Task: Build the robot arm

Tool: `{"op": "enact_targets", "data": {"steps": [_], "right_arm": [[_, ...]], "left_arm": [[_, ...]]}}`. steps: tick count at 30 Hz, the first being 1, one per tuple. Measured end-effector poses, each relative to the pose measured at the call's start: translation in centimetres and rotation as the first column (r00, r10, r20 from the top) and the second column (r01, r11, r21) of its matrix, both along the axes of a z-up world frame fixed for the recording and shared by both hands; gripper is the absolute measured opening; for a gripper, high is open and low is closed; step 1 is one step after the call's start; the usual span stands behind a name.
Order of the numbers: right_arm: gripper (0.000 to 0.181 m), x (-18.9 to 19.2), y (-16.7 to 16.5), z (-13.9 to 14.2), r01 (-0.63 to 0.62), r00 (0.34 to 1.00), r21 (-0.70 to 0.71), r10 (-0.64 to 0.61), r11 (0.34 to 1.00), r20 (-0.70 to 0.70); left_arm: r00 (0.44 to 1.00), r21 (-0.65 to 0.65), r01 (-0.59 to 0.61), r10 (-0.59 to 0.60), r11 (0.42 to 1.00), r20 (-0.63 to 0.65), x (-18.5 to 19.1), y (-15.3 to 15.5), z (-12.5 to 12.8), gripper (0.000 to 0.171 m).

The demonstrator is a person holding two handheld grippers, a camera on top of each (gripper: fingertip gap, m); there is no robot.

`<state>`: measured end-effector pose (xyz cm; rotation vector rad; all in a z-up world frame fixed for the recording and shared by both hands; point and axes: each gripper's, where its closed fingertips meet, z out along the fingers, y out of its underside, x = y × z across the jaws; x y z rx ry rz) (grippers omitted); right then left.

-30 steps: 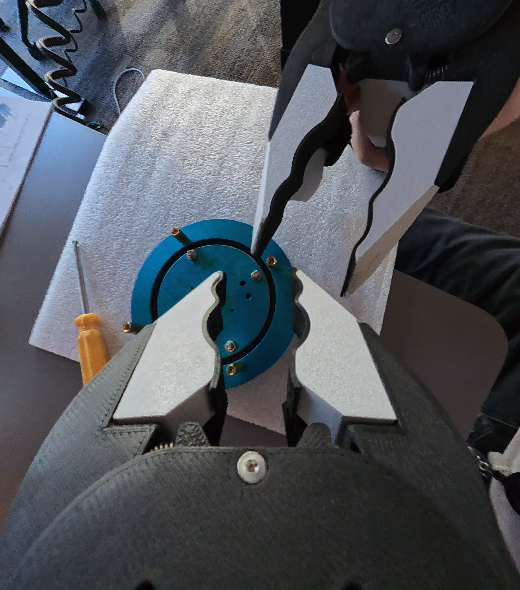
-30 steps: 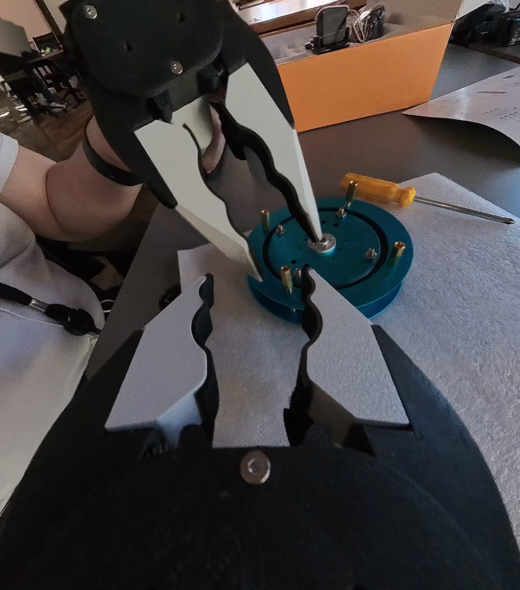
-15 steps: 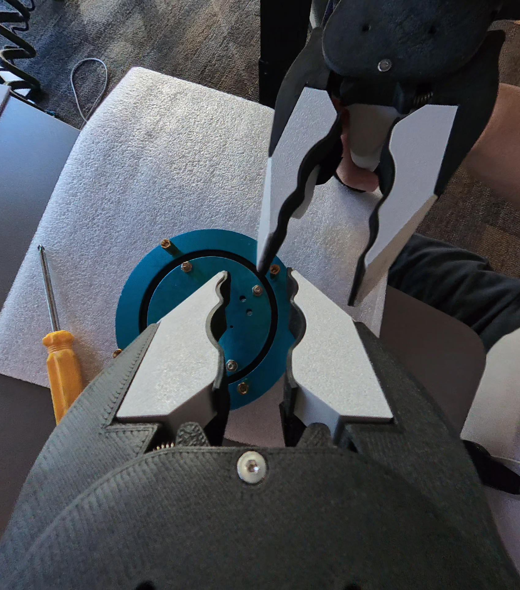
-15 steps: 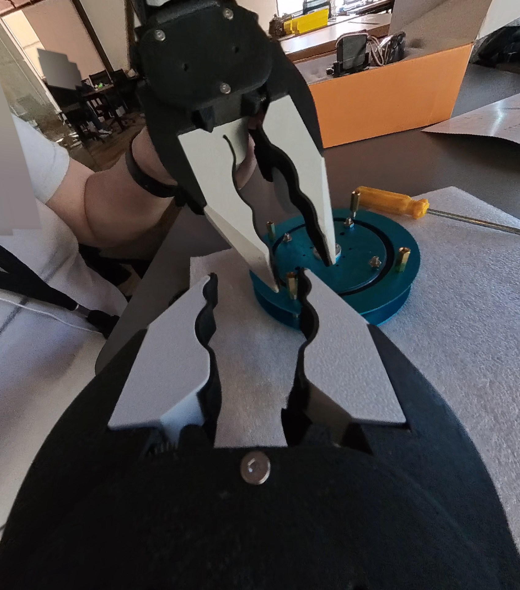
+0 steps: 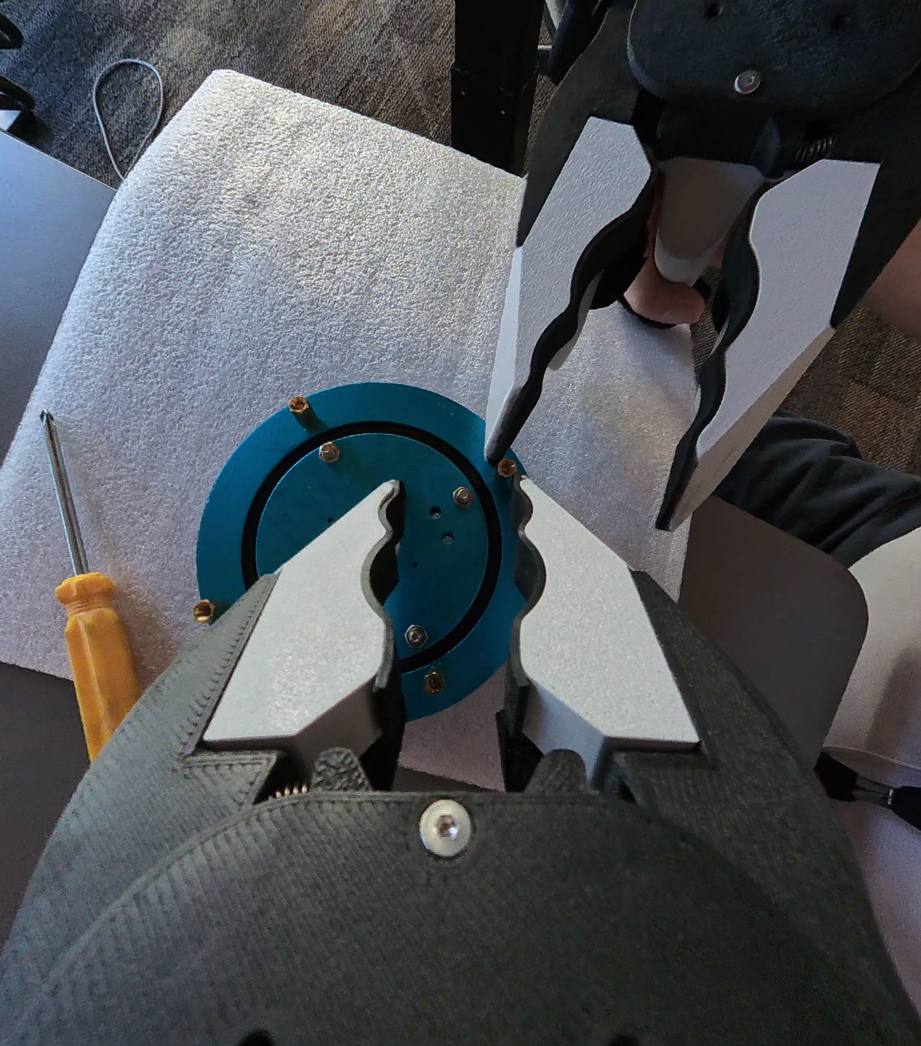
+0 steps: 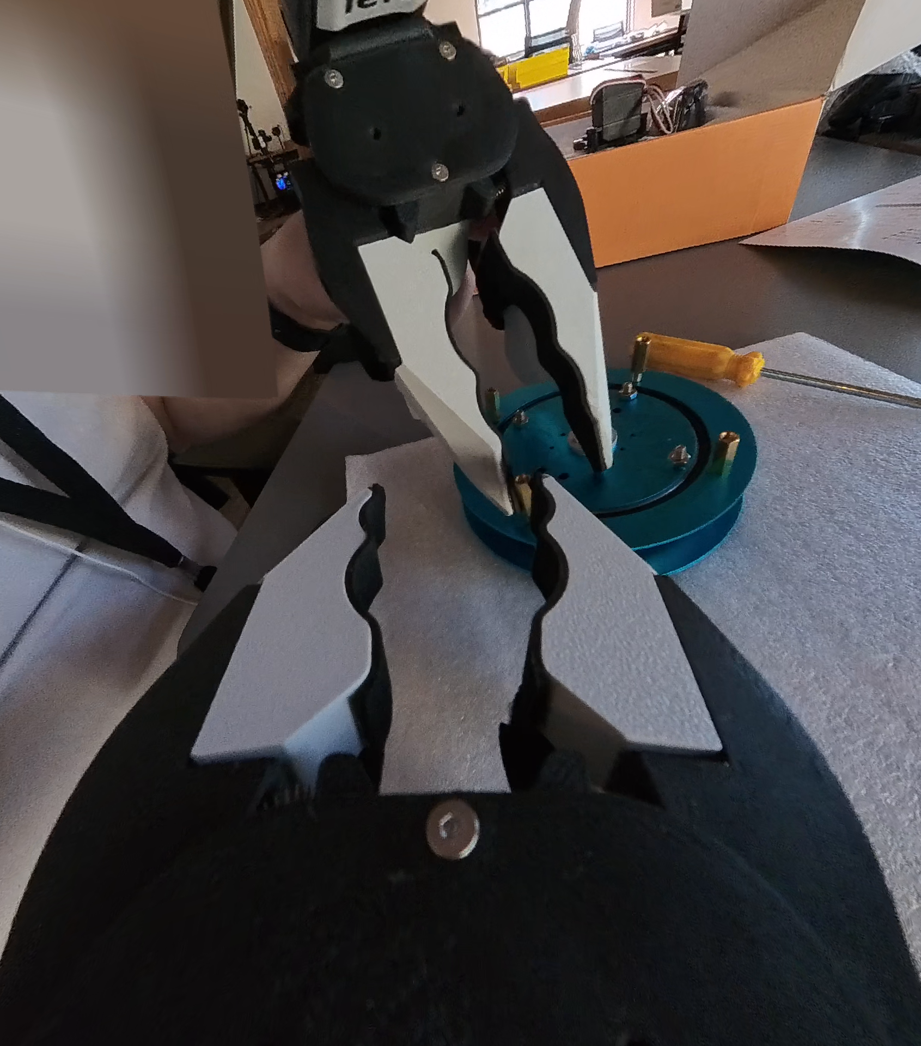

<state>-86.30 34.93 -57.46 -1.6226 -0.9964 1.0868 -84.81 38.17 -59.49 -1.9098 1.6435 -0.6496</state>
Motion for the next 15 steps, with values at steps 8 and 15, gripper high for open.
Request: {"op": "enact_targets", "data": {"steps": [8, 15], "right_arm": [[0.052, 1.0, 0.9, 0.3, 0.055, 0.998, 0.008, -0.055, 0.998, -0.020], [0.053, -0.4, 0.4, -0.3, -0.016, 0.999, 0.013, 0.015, 1.000, 0.042]], "left_arm": [[0.999, -0.060, 0.024, -0.022, 0.998, 0.033, -0.4, -1.1, 0.2, 0.033], [0.997, -0.059, -0.025, 0.029, 0.998, 0.073, 0.0, 0.0, 0.4, 0.033]]}}
